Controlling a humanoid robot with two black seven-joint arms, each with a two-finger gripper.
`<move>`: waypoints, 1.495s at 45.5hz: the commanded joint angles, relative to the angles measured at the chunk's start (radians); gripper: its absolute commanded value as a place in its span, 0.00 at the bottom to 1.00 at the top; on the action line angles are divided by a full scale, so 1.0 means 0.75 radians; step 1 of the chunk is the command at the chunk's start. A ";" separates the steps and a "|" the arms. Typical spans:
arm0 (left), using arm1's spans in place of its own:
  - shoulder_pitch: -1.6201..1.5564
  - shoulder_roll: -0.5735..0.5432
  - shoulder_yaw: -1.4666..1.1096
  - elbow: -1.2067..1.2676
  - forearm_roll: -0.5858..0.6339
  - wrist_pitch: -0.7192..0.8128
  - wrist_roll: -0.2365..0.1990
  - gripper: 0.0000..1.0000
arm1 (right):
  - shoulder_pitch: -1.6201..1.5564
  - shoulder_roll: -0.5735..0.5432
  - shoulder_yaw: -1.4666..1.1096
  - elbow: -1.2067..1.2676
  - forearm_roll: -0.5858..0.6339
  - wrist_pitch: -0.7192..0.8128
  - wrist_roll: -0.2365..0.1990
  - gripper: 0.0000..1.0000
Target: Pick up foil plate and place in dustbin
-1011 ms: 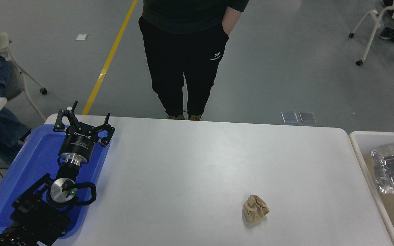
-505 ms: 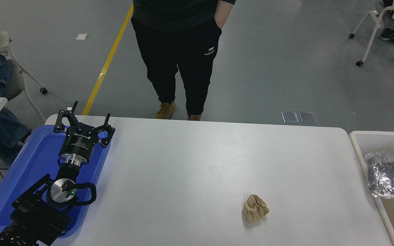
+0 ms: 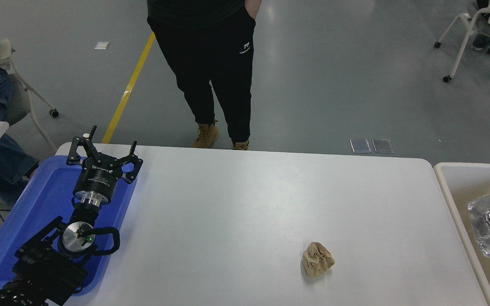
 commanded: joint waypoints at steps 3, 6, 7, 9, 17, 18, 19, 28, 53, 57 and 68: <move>0.000 0.000 0.000 0.000 0.000 0.000 -0.002 1.00 | 0.009 -0.023 -0.008 -0.011 0.001 -0.002 -0.002 0.00; 0.000 0.000 0.000 0.000 -0.002 0.002 -0.002 1.00 | 0.012 -0.023 -0.002 -0.011 0.007 -0.004 0.000 0.78; 0.000 0.000 0.000 0.000 -0.002 0.002 -0.002 1.00 | 0.012 -0.023 -0.004 -0.011 0.015 -0.004 0.000 0.82; 0.000 0.000 0.000 0.000 0.000 0.000 -0.002 1.00 | 0.012 -0.021 -0.006 -0.011 0.027 -0.002 -0.002 1.00; 0.000 0.000 0.000 0.000 0.000 0.000 -0.002 1.00 | 0.014 -0.014 -0.004 -0.011 0.058 0.010 -0.002 1.00; 0.000 0.000 0.000 0.000 0.000 0.000 -0.002 1.00 | 0.014 -0.014 -0.004 -0.011 0.064 0.013 -0.002 1.00; 0.000 0.000 0.000 0.000 0.000 0.000 -0.002 1.00 | 0.014 -0.014 -0.004 -0.011 0.068 0.013 -0.002 1.00; -0.002 0.000 0.002 0.000 0.000 0.000 0.000 1.00 | 0.054 -0.006 0.006 -0.007 0.128 0.027 -0.002 1.00; -0.004 -0.002 0.002 0.000 0.000 0.000 0.000 1.00 | 0.179 0.078 -0.254 -0.035 0.506 0.100 0.004 1.00; -0.004 -0.002 0.002 0.000 -0.002 0.000 0.000 1.00 | 0.249 0.090 -0.260 -0.035 0.504 0.129 0.008 1.00; -0.004 -0.002 0.002 0.000 -0.002 0.000 0.000 1.00 | 0.437 0.088 -0.325 0.024 0.494 0.227 0.010 1.00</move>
